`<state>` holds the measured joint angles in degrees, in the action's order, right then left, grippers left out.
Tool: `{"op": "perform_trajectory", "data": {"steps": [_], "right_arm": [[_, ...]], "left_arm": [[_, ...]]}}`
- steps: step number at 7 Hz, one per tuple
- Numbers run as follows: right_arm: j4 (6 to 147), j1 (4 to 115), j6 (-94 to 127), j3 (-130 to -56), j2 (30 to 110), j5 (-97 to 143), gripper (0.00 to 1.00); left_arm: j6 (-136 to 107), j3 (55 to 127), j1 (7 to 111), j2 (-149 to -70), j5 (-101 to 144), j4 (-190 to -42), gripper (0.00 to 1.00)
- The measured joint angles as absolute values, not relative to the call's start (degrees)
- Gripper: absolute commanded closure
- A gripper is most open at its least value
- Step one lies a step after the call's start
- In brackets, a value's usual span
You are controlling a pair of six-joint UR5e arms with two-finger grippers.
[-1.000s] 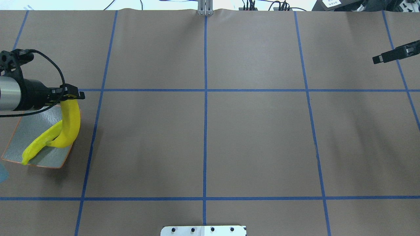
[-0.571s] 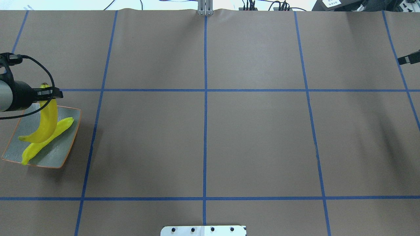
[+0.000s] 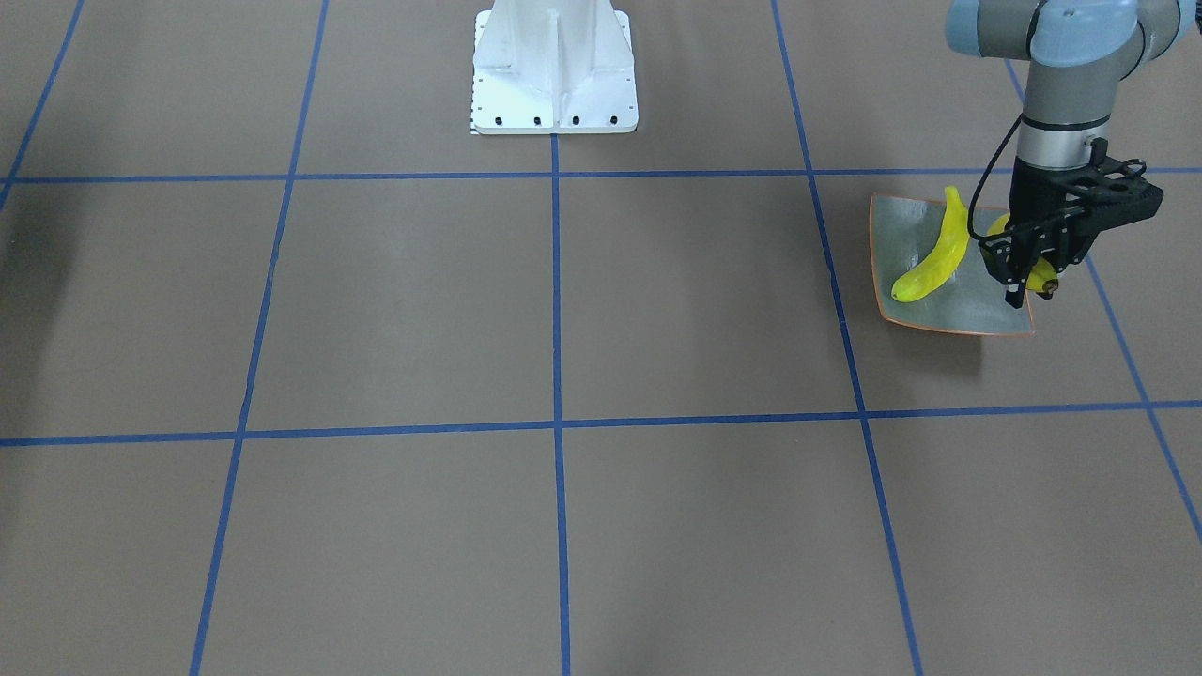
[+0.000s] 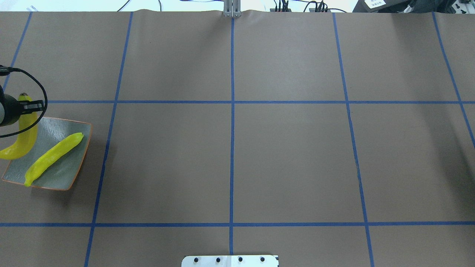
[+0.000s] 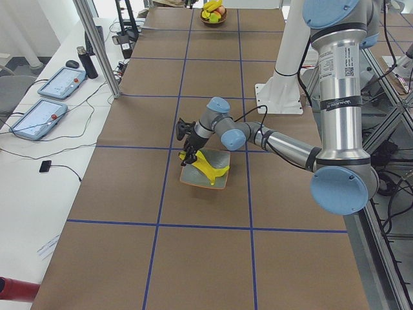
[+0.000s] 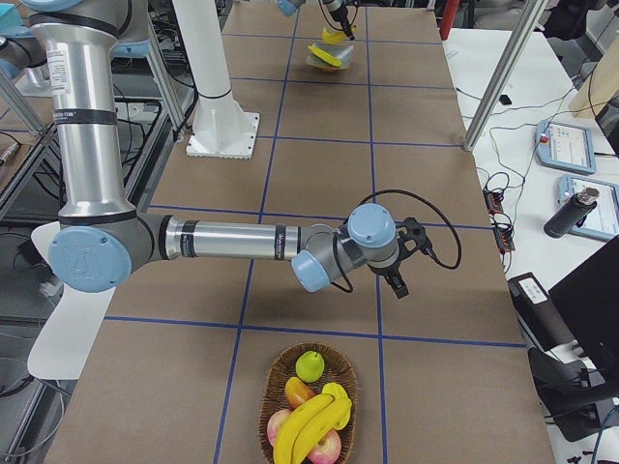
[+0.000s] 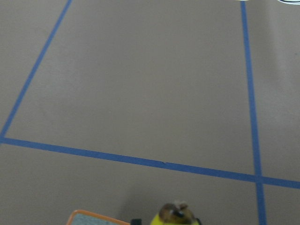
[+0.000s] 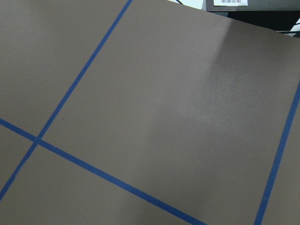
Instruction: Transfer all bananas from basket to plate
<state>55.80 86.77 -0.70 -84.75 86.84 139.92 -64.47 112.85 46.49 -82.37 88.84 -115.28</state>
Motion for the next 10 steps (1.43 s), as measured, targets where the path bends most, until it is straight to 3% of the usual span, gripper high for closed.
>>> {"op": "perform_trajectory", "data": {"steps": [1, 2, 3, 7, 10], "right_arm": [[55.81, 87.87, -3.49, -83.15, 86.89, 140.12, 0.0], [55.81, 88.79, -5.11, -82.22, 86.96, 140.45, 0.0], [55.81, 89.37, -5.99, -81.85, 87.16, 140.76, 0.0], [55.81, 90.57, -7.82, -81.57, 88.05, 141.03, 0.0], [55.88, 92.35, -11.9, -78.09, 88.2, 140.97, 0.0]], "left_arm": [[-64.69, 112.57, 45.52, -82.24, 88.63, -115.12, 0.66], [-64.9, 112.23, 44.52, -82.4, 88.58, -114.98, 0.21], [-64.91, 111.65, 43.95, -82.74, 88.51, -114.93, 0.04], [-63.8, 111.36, 43.45, -83.32, 87.8, -115.04, 0.0], [-60.36, 117.41, 43.97, -83.59, 93.29, -114.97, 0.0]]}}
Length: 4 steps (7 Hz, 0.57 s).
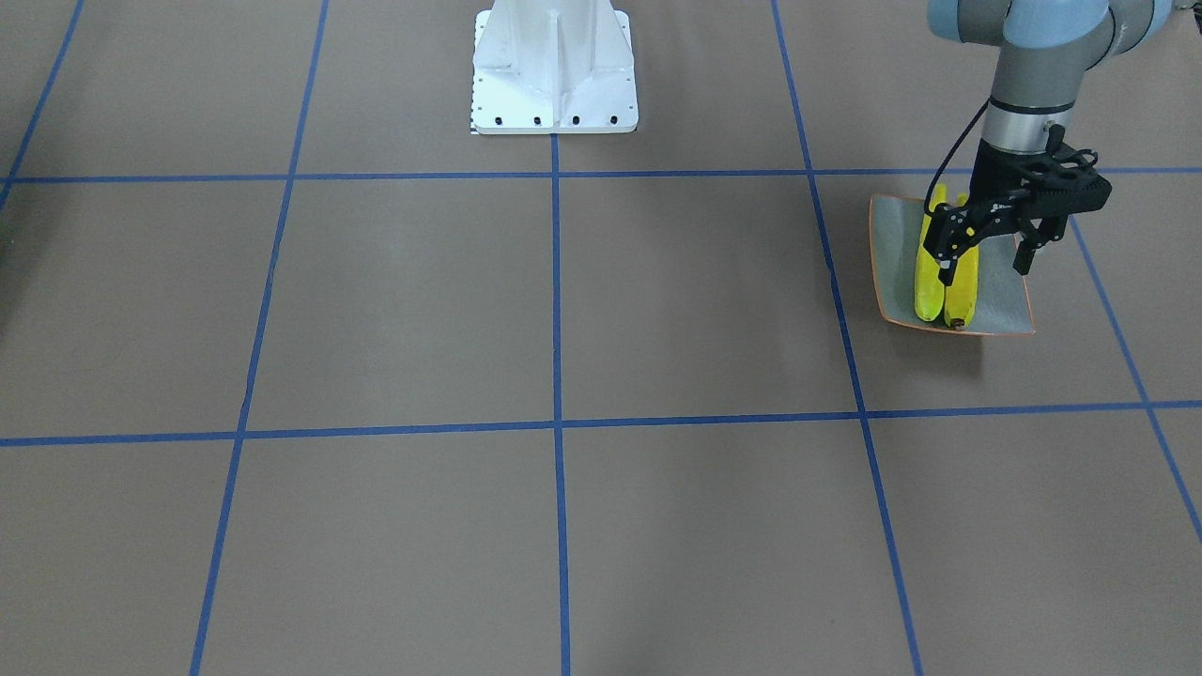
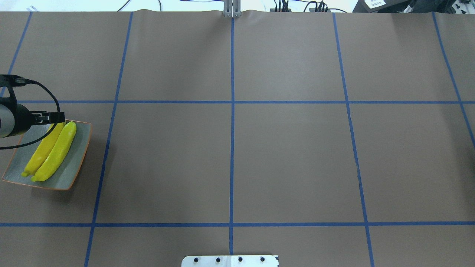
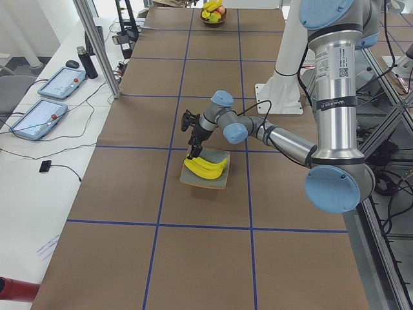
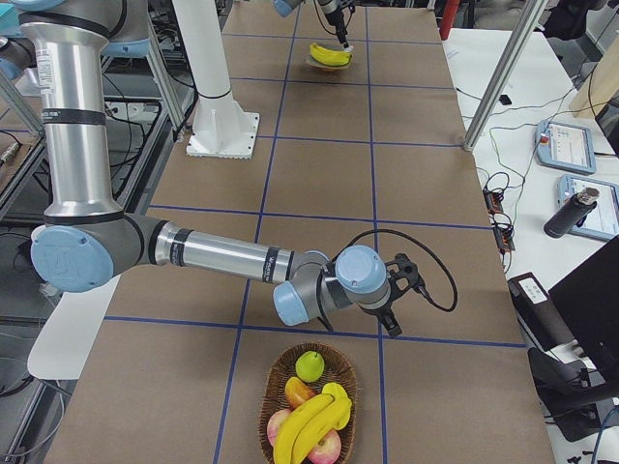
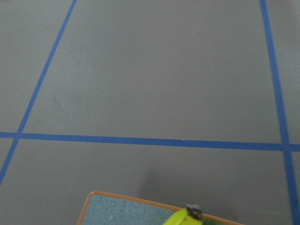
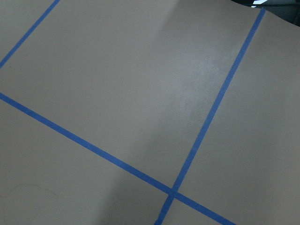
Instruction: Transfer all bananas from basket to plate
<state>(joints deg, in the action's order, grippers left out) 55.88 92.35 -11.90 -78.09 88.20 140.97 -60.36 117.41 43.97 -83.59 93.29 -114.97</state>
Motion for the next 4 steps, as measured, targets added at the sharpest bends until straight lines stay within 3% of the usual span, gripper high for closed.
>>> {"op": "perform_trajectory", "data": {"steps": [4], "right_arm": [[57.24, 98.79, -29.8, -74.46, 94.43, 137.26, 0.0]], "left_arm": [[-60.03, 119.24, 43.99, -85.33, 96.01, -114.96, 0.0]]}}
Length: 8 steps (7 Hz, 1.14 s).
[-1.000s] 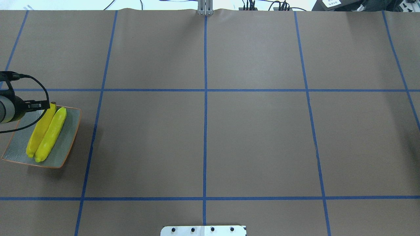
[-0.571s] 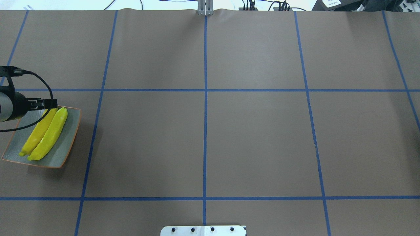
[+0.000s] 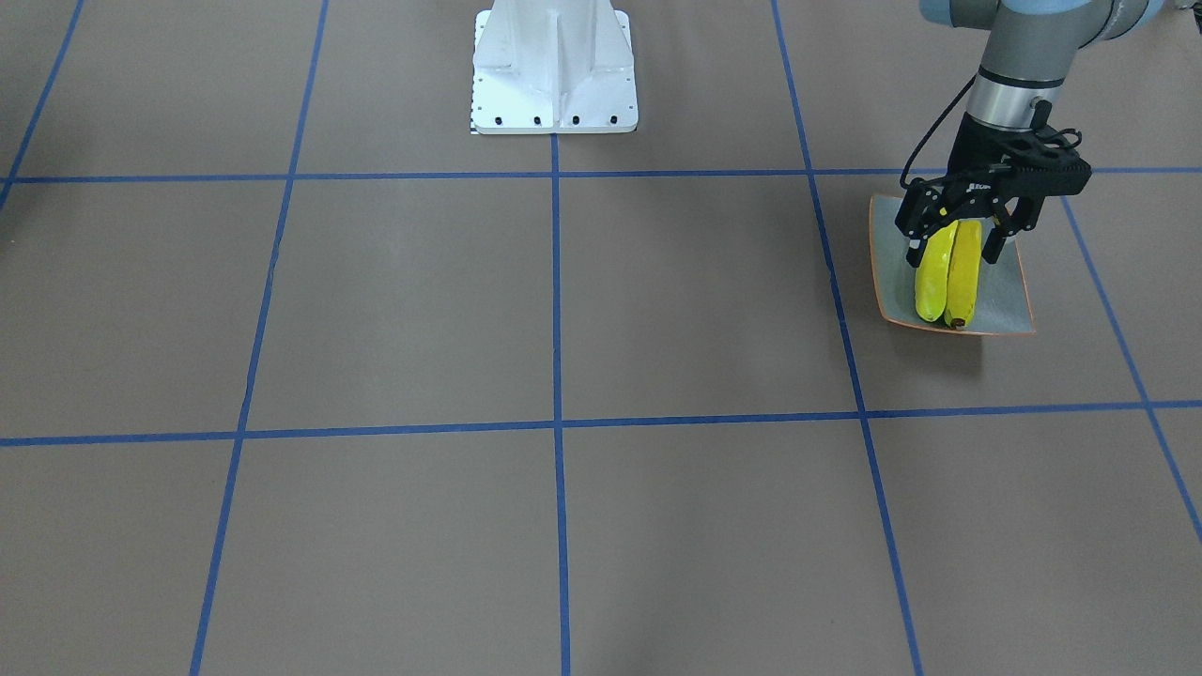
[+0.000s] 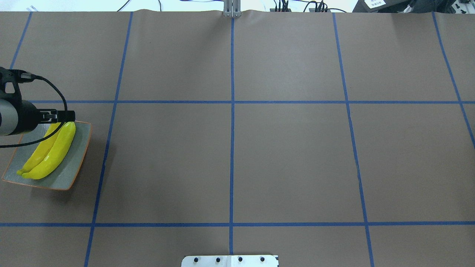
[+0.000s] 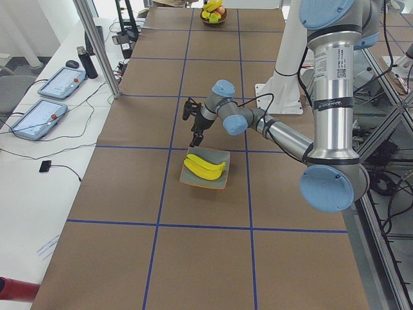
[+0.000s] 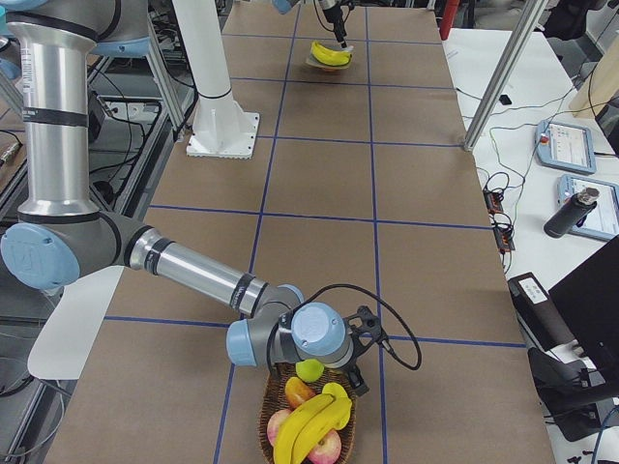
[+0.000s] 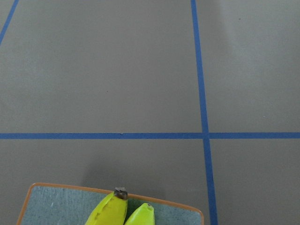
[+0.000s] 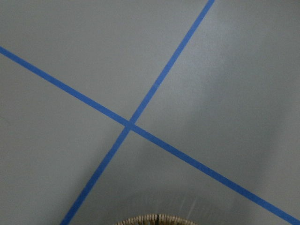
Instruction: Transfer all bananas from basket to plate
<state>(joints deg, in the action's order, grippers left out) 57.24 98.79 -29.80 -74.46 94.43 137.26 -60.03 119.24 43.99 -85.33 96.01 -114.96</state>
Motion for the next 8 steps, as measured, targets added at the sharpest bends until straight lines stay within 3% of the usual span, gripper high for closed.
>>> {"op": "perform_trajectory", "data": {"steps": [5, 8], "right_arm": [[56.76, 101.07, -40.22, -75.12, 101.45, 131.4, 0.0], [58.2, 100.51, -43.5, -74.58, 99.11, 130.58, 0.0]], "left_arm": [[-60.3, 119.25, 44.03, -85.61, 96.06, -114.96, 0.0], [-60.54, 119.22, 43.99, -85.61, 96.01, -114.96, 0.0]]}}
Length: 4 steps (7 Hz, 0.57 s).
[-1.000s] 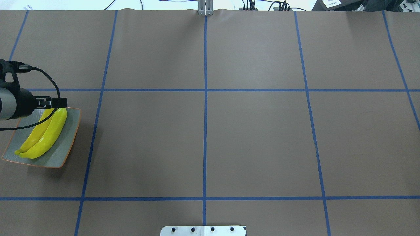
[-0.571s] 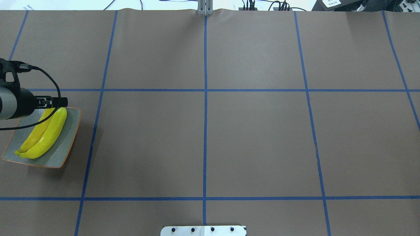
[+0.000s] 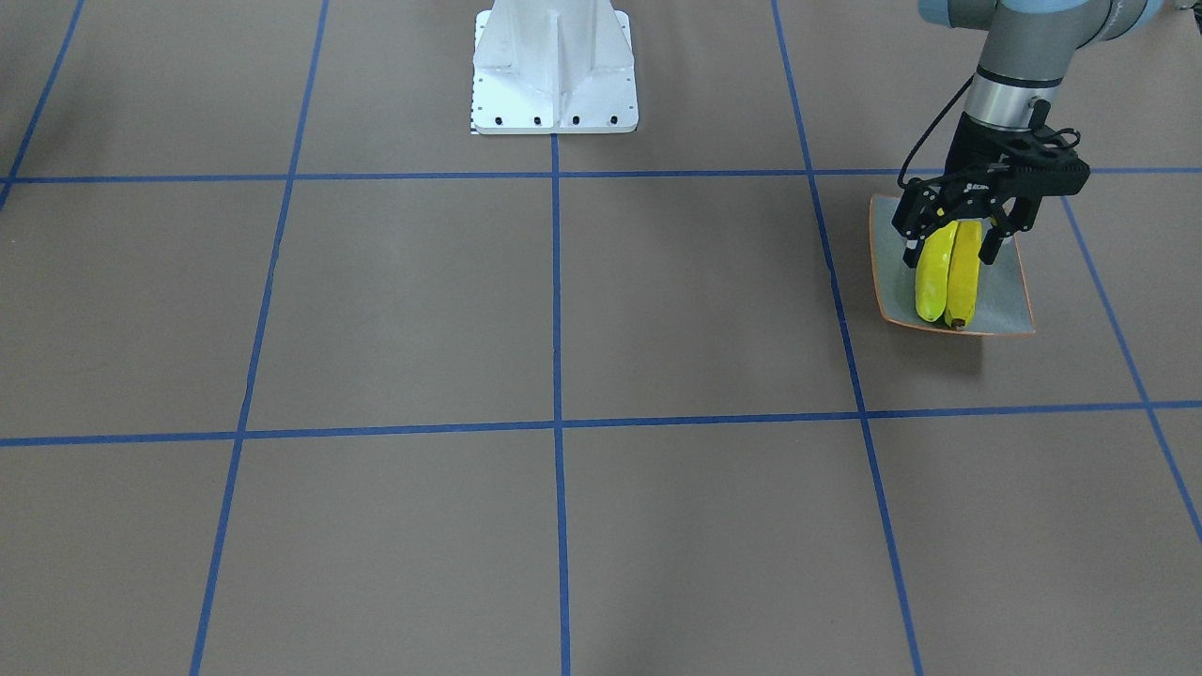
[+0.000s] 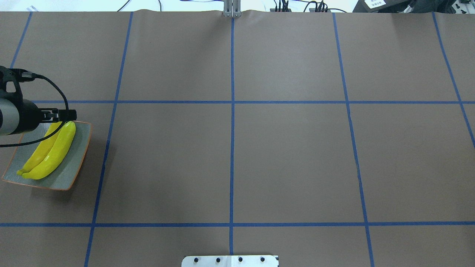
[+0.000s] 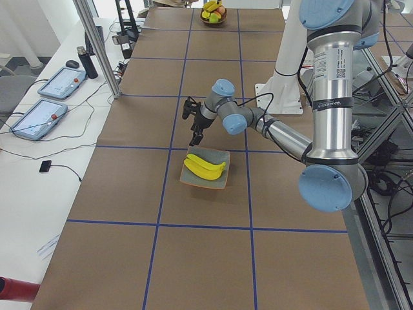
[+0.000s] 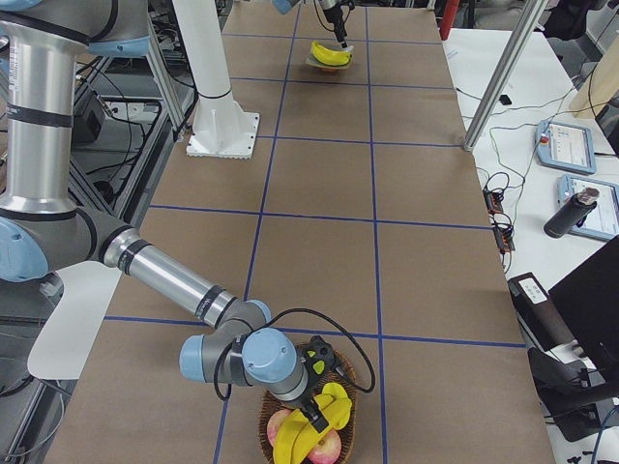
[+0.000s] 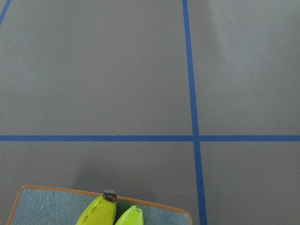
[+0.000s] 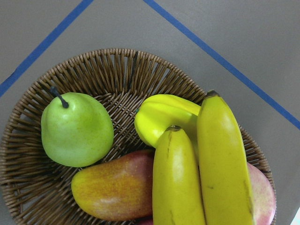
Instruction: Transfer all bananas from basket to plate
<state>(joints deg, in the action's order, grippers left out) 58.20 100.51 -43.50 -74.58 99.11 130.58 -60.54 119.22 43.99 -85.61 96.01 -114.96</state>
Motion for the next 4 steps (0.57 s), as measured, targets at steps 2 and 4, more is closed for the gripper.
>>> {"op": "perform_trajectory", "data": {"steps": [2, 4], "right_arm": [[62.0, 99.35, -45.47, -71.4, 93.89, 130.07, 0.02], [65.28, 99.18, -46.74, -68.16, 89.67, 129.8, 0.11]], "left_arm": [[-60.56, 119.19, 43.95, -85.64, 95.98, -114.96, 0.0], [-60.56, 119.12, 43.92, -85.67, 95.98, -114.96, 0.0]]}}
